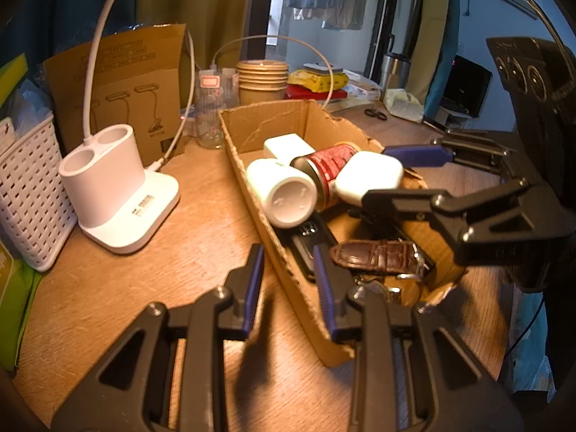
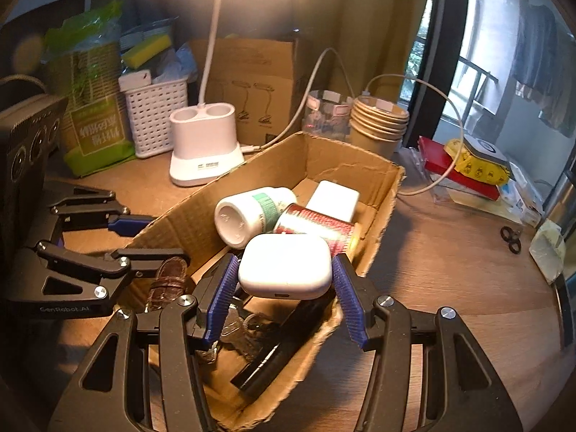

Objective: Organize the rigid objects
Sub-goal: 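Carry the earbud case with the right gripper over the box, then lower the earbud case into the box and open the right gripper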

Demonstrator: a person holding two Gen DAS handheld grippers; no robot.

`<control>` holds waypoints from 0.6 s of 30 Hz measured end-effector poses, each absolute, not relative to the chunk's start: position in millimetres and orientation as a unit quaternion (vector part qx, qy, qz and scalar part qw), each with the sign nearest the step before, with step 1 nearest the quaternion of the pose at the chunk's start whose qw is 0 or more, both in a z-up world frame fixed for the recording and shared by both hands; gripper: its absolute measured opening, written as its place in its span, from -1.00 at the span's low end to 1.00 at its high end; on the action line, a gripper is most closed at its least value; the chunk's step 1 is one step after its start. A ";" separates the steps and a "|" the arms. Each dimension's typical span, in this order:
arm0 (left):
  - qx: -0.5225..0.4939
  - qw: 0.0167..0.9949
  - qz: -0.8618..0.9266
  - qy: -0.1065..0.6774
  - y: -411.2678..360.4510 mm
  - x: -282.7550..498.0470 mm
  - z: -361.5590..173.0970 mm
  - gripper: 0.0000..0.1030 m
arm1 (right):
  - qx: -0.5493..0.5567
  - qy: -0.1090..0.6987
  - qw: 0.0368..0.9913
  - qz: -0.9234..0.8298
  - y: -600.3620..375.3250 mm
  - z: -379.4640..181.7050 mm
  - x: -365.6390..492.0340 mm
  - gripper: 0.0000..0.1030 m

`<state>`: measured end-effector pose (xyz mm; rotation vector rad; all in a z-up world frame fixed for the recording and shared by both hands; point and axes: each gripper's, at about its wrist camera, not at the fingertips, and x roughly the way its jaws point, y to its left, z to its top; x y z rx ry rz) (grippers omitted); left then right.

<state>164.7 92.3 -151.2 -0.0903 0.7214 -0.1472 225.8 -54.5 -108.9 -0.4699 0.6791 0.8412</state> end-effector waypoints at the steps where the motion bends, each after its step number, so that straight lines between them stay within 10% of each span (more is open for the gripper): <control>1: -0.044 0.932 -0.072 0.352 92.5 164.8 -151.2 -0.42 | -0.225 0.321 0.830 0.397 -53.3 -109.5 225.1 0.10; 18: -0.043 0.932 -0.071 0.352 92.4 164.7 -151.3 -0.42 | -0.296 0.321 0.822 0.366 -36.1 -114.5 216.0 0.10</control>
